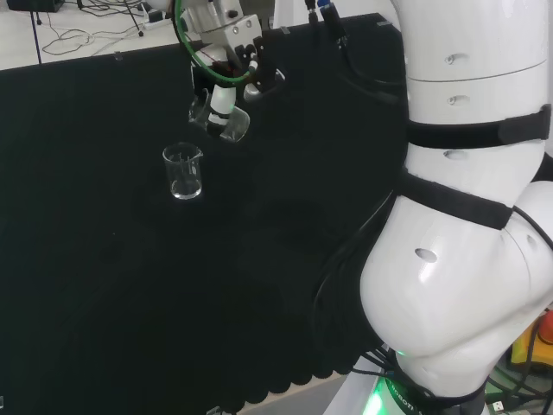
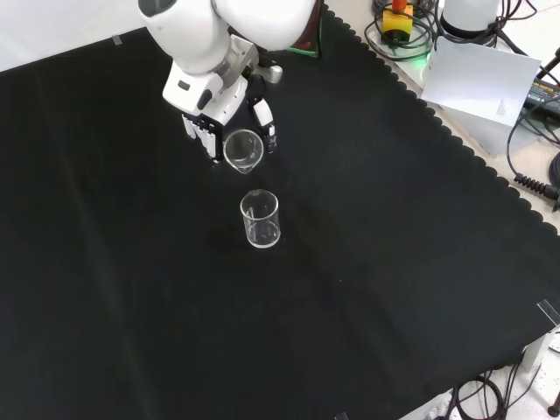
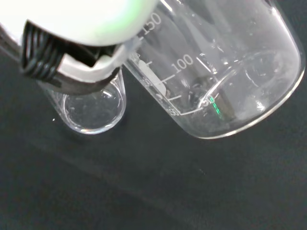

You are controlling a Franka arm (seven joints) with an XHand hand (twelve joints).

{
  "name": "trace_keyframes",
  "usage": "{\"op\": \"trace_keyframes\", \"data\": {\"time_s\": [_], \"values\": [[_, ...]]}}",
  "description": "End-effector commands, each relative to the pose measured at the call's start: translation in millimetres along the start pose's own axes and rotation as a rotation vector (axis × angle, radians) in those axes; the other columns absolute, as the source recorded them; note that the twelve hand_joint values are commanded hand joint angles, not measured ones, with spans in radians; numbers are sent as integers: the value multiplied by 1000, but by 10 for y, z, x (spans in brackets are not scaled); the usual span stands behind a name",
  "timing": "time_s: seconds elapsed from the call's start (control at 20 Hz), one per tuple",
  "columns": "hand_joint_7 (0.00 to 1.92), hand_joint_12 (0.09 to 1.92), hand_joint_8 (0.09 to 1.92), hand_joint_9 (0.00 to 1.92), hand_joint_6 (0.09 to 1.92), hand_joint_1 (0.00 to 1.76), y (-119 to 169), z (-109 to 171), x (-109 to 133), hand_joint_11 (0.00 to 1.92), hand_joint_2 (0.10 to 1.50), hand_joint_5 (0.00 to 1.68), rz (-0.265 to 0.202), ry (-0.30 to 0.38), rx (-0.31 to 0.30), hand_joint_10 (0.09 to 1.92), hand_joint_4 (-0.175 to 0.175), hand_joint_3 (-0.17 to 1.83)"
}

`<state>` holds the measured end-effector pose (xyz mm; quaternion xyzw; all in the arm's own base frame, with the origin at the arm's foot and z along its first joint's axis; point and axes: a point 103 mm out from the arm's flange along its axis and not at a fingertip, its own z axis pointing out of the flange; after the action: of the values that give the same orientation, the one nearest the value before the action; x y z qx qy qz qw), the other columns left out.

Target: Place the beaker back on the table.

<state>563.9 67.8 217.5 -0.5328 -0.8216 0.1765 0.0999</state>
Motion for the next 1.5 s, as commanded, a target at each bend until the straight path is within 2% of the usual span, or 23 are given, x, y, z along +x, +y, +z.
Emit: {"op": "trace_keyframes", "data": {"time_s": [0.05,0.15,0.45,0.65,1.5], "values": [[1373,890,683,1373,850,1297,31,187,-158,1129,545,1190,-18,89,-59,471,-19,875],[1372,890,683,1370,850,1297,49,249,-200,1128,545,1190,-31,134,-80,471,-16,874],[1370,891,682,1363,852,1297,140,422,-231,1125,547,1191,-61,207,-113,470,-11,872],[1370,892,681,1360,853,1296,201,532,-254,1124,547,1190,-80,260,-161,470,-10,871],[1371,895,672,1352,855,1296,343,953,-536,1111,550,1189,-44,388,-255,471,-8,865]]}}
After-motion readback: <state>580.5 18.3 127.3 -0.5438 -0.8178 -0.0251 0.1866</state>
